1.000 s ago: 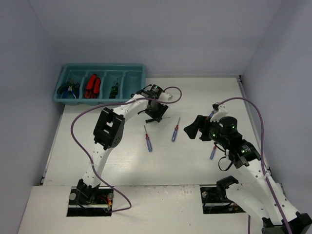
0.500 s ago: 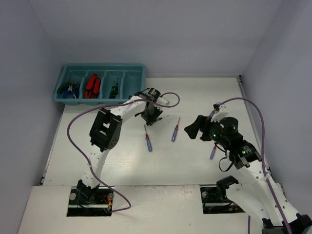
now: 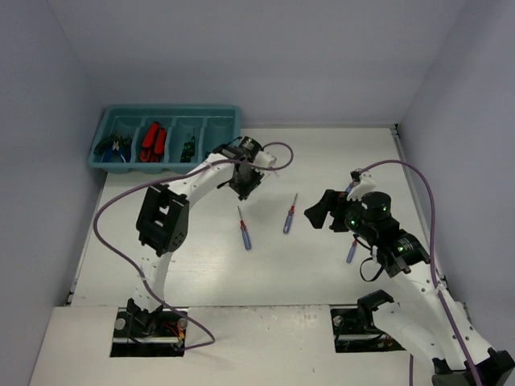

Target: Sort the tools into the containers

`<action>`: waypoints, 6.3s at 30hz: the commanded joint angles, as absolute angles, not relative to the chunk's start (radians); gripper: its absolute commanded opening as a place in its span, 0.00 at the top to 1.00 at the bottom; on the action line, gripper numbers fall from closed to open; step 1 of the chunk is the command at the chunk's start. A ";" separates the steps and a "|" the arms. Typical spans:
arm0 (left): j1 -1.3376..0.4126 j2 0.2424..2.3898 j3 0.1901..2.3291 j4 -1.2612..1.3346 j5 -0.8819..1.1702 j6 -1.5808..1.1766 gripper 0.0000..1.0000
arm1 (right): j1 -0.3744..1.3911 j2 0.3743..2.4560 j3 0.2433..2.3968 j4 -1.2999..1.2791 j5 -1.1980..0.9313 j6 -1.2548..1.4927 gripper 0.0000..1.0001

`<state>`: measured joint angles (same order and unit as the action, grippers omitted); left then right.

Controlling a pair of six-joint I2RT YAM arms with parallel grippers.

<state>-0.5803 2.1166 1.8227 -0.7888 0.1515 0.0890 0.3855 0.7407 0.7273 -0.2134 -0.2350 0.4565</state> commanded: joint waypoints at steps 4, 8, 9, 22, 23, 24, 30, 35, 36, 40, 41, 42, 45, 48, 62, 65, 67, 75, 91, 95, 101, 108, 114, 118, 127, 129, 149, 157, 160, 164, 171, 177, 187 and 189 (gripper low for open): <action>-0.456 1.892 1.921 -0.738 -0.073 -0.147 1.00 | 0.380 0.779 0.774 -0.161 -0.184 0.418 0.11; -0.345 1.912 1.932 -0.703 -0.099 -0.210 1.00 | 0.382 0.798 0.784 -0.161 -0.173 0.407 0.11; -0.322 1.935 1.948 -0.700 -0.093 -0.219 1.00 | 0.382 0.802 0.787 -0.160 -0.170 0.405 0.11; -0.133 2.284 2.280 -0.678 -0.049 -0.254 0.71 | 0.381 0.833 0.797 -0.158 -0.161 0.395 0.11; -0.131 2.284 2.284 -0.669 -0.049 -0.253 0.67 | 0.381 0.834 0.798 -0.158 -0.161 0.394 0.11; -0.129 2.283 2.286 -0.660 -0.049 -0.252 0.63 | 0.382 0.836 0.798 -0.158 -0.161 0.393 0.11; -0.156 2.092 2.118 -0.552 -0.009 -0.253 0.44 | 0.382 0.859 0.811 -0.158 -0.155 0.373 0.11; -0.266 1.861 1.825 -0.529 -0.038 -0.312 0.44 | 0.382 0.868 0.822 -0.159 -0.136 0.357 0.11; -0.279 1.831 1.797 -0.526 -0.046 -0.330 0.44 | 0.382 0.868 0.822 -0.160 -0.132 0.355 0.11; -0.439 1.653 1.496 -0.509 -0.086 -0.476 0.44 | 0.379 0.877 0.820 -0.160 -0.114 0.348 0.11; -0.475 1.624 1.439 -0.504 -0.101 -0.523 0.44 | 0.379 0.879 0.819 -0.160 -0.114 0.346 0.11; -0.507 1.602 1.394 -0.494 -0.111 -0.553 0.44 | 0.379 0.882 0.818 -0.160 -0.113 0.342 0.11; -0.622 1.542 1.238 -0.447 -0.143 -0.691 0.44 | 0.379 0.893 0.814 -0.161 -0.108 0.337 0.11; -0.729 1.534 1.142 -0.401 -0.179 -0.808 0.44 | 0.378 0.904 0.810 -0.160 -0.098 0.333 0.11; -0.824 1.701 1.067 -0.300 -0.192 -0.977 0.65 | 0.377 0.882 0.784 -0.160 -0.114 0.341 0.11; -0.824 1.706 1.055 -0.302 -0.196 -0.980 0.77 | 0.377 0.873 0.778 -0.160 -0.107 0.344 0.11; -0.824 1.688 1.055 -0.310 -0.199 -0.973 0.91 | 0.377 0.872 0.776 -0.160 -0.104 0.344 0.11; -0.790 1.554 1.219 -0.421 -0.274 -0.758 1.00 | 0.377 0.879 0.792 -0.160 -0.080 0.344 0.11; -0.318 2.174 2.164 -0.477 -0.016 -0.249 0.90 | 0.377 0.932 0.803 -0.160 -0.070 0.335 0.11; -0.293 2.312 2.301 -0.471 0.018 -0.224 0.82 | 0.376 0.933 0.793 -0.160 -0.079 0.343 0.11; -0.287 2.304 2.290 -0.392 0.051 -0.224 0.64 | 0.376 0.931 0.791 -0.160 -0.084 0.338 0.11; -0.386 2.066 2.042 -0.353 0.060 -0.242 0.55 | 0.375 0.916 0.791 -0.160 -0.041 0.348 0.11; -0.587 1.912 1.764 -0.319 0.011 -0.395 0.55 | 0.374 0.850 0.765 -0.164 0.072 0.368 0.11; -0.737 1.904 1.634 -0.290 -0.044 -0.490 0.54 | 0.373 0.794 0.753 -0.177 0.114 0.388 0.11; -0.878 2.056 1.618 -0.268 -0.080 -0.598 0.52 | 0.371 0.660 0.717 -0.207 0.163 0.440 0.11; -0.887 2.089 1.629 -0.278 -0.083 -0.616 0.52 | 0.371 0.638 0.713 -0.207 0.166 0.445 0.11; -0.688 1.918 1.776 -0.414 -0.191 -0.322 1.00 | 0.371 0.683 0.721 -0.215 0.181 0.464 0.11; -0.448 2.047 2.019 -0.425 -0.136 -0.140 0.92 | 0.370 0.804 0.743 -0.215 0.160 0.506 0.11; -0.374 2.151 2.135 -0.429 -0.090 -0.121 0.88 | 0.366 0.852 0.753 -0.216 0.154 0.521 0.11; -0.338 2.274 2.217 -0.426 -0.061 -0.070 0.80 | 0.357 0.900 0.760 -0.223 0.147 0.552 0.11; -0.328 2.302 2.184 -0.342 -0.017 -0.085 0.65 | 0.317 0.968 0.779 -0.305 0.202 0.603 0.11; -0.327 2.177 2.099 -0.323 -0.024 -0.118 0.47 | 0.150 1.037 0.722 -0.349 0.080 0.632 0.12; -0.333 1.719 1.776 -0.306 0.082 -0.314 0.34 | 0.055 1.141 0.648 -0.357 0.011 0.645 0.18; -0.338 1.632 1.689 -0.307 0.118 -0.339 0.34 | 0.057 1.147 0.623 -0.356 0.009 0.667 0.21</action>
